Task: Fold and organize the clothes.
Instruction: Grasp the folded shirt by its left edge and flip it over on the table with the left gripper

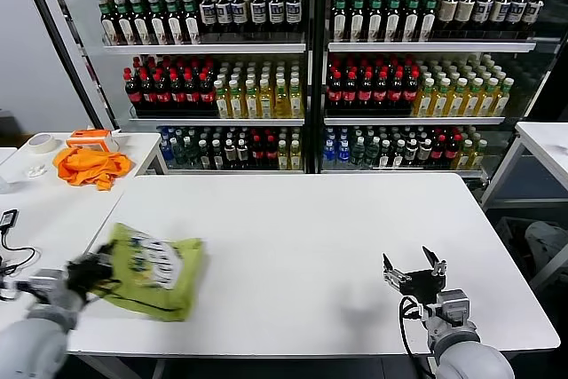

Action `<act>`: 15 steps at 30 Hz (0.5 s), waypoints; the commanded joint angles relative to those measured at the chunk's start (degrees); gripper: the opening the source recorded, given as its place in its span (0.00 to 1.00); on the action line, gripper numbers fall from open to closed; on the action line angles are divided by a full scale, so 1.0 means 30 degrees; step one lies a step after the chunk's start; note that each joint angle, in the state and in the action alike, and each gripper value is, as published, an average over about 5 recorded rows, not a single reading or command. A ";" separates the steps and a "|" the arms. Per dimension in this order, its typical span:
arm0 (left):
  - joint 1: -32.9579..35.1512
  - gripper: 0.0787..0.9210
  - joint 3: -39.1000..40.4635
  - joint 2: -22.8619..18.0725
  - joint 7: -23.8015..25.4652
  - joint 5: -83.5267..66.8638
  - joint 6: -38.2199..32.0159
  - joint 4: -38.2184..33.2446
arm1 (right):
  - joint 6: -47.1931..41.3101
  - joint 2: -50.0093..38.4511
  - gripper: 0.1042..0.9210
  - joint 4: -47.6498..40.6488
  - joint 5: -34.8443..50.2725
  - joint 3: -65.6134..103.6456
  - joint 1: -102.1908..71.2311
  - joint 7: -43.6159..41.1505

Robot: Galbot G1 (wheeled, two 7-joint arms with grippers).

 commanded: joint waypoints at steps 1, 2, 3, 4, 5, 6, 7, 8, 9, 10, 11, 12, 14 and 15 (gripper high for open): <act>0.0171 0.03 0.1063 0.0366 0.0798 -0.0060 0.0410 -0.2838 | 0.0050 0.0072 0.88 -0.0115 -0.0050 -0.0227 0.0162 0.0001; 0.0091 0.03 0.2852 -0.0356 0.0696 0.0198 0.0328 -0.3230 | 0.0056 0.0094 0.88 -0.0111 -0.0067 -0.0247 0.0141 0.0003; 0.0013 0.03 0.4759 -0.1179 0.0579 0.0527 0.0246 -0.3538 | 0.0059 0.0120 0.88 -0.0110 -0.0085 -0.0255 0.0115 0.0003; -0.0062 0.03 0.6517 -0.2076 0.0491 0.0968 0.0168 -0.3720 | 0.0061 0.0148 0.88 -0.0114 -0.0112 -0.0251 0.0087 0.0001; -0.0139 0.03 0.8074 -0.3066 0.0469 0.1452 0.0092 -0.3794 | 0.0065 0.0176 0.88 -0.0125 -0.0138 -0.0236 0.0055 0.0002; -0.0226 0.03 0.9530 -0.4047 0.0454 0.2002 0.0030 -0.3755 | 0.0069 0.0198 0.88 -0.0137 -0.0161 -0.0211 0.0019 0.0007; -0.0350 0.03 1.0755 -0.4852 0.0445 0.2462 0.0003 -0.3646 | 0.0071 0.0199 0.88 -0.0136 -0.0183 -0.0170 -0.0023 0.0007; -0.0493 0.03 1.1761 -0.5500 0.0447 0.2849 -0.0021 -0.3495 | 0.0071 0.0173 0.88 -0.0110 -0.0198 -0.0112 -0.0067 0.0007; -0.0671 0.03 1.2592 -0.6014 0.0454 0.3156 -0.0045 -0.3352 | 0.0067 0.0132 0.88 -0.0073 -0.0201 -0.0056 -0.0103 0.0012; -0.0887 0.03 1.3242 -0.6358 0.0449 0.3407 -0.0062 -0.3245 | 0.0059 0.0078 0.88 -0.0028 -0.0202 0.0006 -0.0125 0.0017; -0.1123 0.03 1.3560 -0.6595 0.0401 0.3477 -0.0061 -0.3171 | 0.0050 0.0021 0.88 0.0019 -0.0201 0.0073 -0.0122 0.0027; -0.1402 0.03 1.3807 -0.6762 0.0330 0.3440 -0.0065 -0.3047 | 0.0044 -0.0026 0.88 0.0055 -0.0200 0.0129 -0.0097 0.0035; -0.2053 0.03 1.3902 -0.6969 0.0144 0.3307 -0.0129 -0.2710 | 0.0040 -0.0062 0.88 0.0087 -0.0226 0.0196 0.0002 0.0046; -0.2373 0.03 1.3889 -0.7043 0.0033 0.3214 -0.0199 -0.2418 | 0.0040 -0.0054 0.88 0.0094 -0.0245 0.0203 0.0069 0.0048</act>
